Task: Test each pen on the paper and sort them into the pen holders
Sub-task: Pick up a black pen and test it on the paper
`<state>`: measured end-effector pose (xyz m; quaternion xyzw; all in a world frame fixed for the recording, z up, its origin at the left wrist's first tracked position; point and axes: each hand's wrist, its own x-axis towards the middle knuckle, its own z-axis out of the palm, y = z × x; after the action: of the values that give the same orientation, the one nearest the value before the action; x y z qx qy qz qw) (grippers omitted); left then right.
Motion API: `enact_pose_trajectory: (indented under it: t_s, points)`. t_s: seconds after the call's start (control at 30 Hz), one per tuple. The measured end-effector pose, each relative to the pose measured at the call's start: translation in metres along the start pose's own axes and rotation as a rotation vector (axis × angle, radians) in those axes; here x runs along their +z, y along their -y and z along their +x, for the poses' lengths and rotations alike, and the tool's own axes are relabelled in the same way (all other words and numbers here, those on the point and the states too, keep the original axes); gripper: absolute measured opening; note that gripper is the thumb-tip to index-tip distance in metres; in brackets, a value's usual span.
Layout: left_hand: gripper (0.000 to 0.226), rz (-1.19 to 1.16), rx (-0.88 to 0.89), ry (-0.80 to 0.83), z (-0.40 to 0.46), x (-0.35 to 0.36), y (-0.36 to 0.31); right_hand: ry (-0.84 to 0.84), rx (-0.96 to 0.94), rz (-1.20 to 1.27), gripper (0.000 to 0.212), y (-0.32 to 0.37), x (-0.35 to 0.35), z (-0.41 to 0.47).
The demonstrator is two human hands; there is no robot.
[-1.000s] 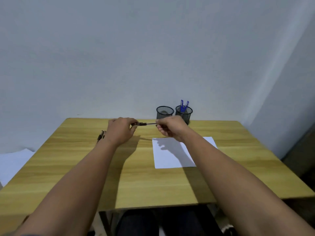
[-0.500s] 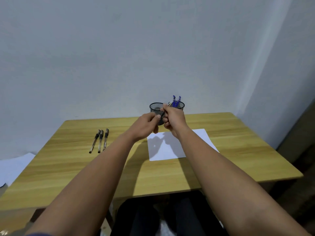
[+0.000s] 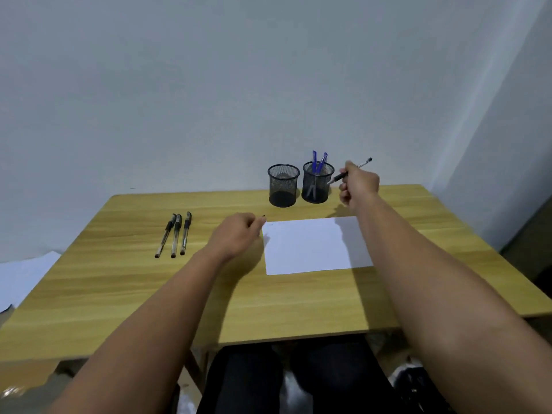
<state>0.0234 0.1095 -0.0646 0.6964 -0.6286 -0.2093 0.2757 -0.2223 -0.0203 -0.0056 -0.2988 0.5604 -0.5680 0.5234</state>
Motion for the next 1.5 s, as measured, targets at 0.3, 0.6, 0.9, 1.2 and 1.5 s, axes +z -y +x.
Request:
enact_pose_trajectory:
  t_s: [0.3,0.6,0.9,1.2,1.5]
  points:
    - [0.028,0.579,-0.078,-0.235,0.040,0.002,0.042,0.148,-0.201,-0.185,0.022,-0.064,-0.001,0.012]
    - [0.051,0.531,0.253,-0.258,0.046,0.030,0.057,0.309,-0.275,-0.181,0.030,-0.099,0.017,0.016]
    - [0.069,0.427,0.304,-0.124,0.038,0.050,0.068,0.426,-0.278,-0.250,0.045,-0.130,0.023,0.026]
    - [0.071,0.366,0.291,-0.128,0.038,0.049,0.067,0.456,-0.319,-0.373,0.040,-0.132,0.022,0.025]
    - [0.068,0.338,0.303,-0.136,0.040,0.049,0.067,0.503,-0.334,-0.419,0.037,-0.135,0.023,0.028]
